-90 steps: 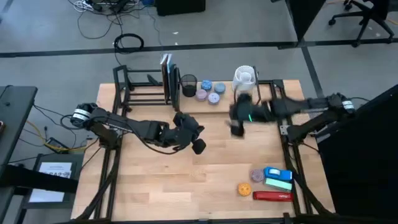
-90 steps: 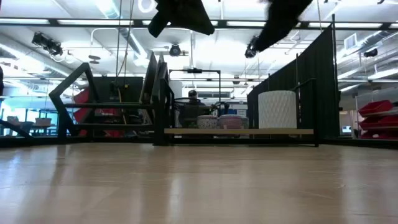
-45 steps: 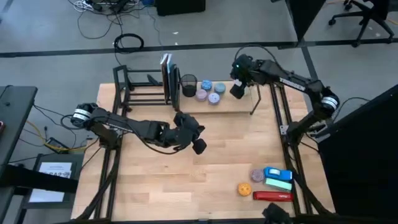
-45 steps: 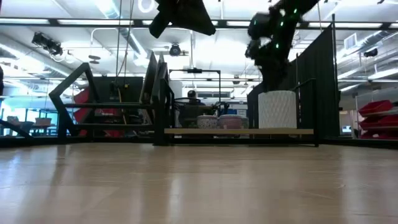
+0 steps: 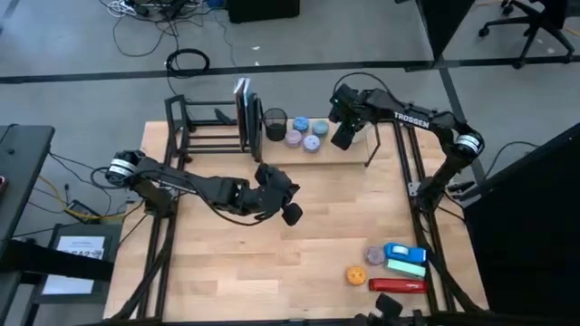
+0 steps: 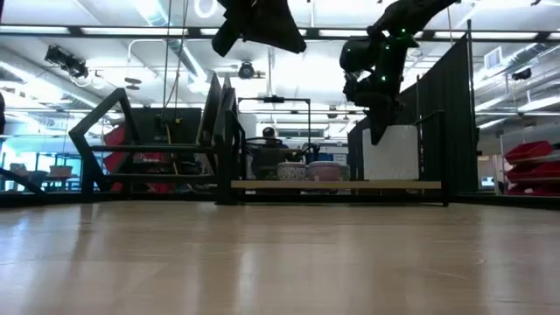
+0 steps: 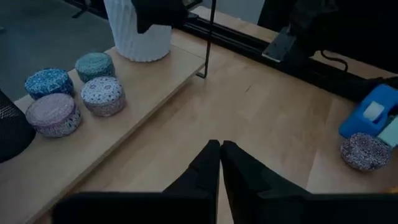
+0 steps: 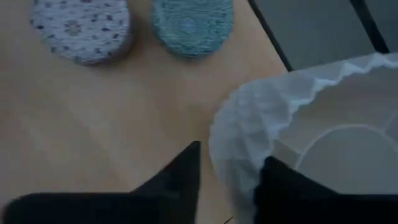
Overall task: Stock shelves
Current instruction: Remove the white pen organizer from the shelf
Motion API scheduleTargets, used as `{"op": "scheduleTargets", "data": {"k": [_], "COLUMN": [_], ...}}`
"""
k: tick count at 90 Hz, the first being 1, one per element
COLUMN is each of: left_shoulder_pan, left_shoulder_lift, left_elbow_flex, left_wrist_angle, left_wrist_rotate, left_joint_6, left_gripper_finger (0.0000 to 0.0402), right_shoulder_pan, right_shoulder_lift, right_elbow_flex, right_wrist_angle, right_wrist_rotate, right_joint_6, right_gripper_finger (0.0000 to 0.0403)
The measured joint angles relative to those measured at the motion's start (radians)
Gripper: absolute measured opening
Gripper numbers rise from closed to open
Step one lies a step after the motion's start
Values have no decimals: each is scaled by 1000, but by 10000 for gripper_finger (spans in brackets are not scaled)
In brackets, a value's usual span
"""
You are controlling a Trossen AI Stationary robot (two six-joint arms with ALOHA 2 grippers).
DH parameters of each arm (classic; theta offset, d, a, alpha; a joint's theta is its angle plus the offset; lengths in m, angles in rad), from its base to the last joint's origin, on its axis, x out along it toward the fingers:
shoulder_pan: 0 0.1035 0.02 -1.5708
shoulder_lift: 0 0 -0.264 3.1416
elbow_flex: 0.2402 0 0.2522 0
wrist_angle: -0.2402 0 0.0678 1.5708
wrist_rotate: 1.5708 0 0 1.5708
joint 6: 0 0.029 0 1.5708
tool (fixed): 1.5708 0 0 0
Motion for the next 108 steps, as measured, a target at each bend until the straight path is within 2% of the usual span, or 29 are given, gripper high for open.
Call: {"op": "scheduleTargets", "data": {"k": [8,26,54,67,80,91,108], "left_shoulder_pan": [0,-3,-32,-58,-101,-148,-210], "left_shoulder_lift": [0,-1,-51,-84,-129,-163,-176], "left_elbow_flex": [0,0,0,0,0,0,0], "left_wrist_angle": [0,20,76,124,169,208,219], "left_wrist_rotate": [1,8,13,13,13,13,12], "left_joint_6": [0,-3,8,36,57,68,108], "left_gripper_finger": [0,0,0,0,0,0,0], "right_shoulder_pan": [22,100,295,446,651,834,1083], "right_shoulder_lift": [0,-16,-153,-211,-227,-194,-76], "right_elbow_flex": [0,-2,-2,-1,-1,-1,-1], "right_wrist_angle": [1,0,-10,-60,-83,-85,-54], "right_wrist_rotate": [-13,-36,-23,-26,-29,-69,-93], "right_joint_6": [-13,-37,-25,3,70,151,255], "right_gripper_finger": [7,2,1,0,0,0,0]}}
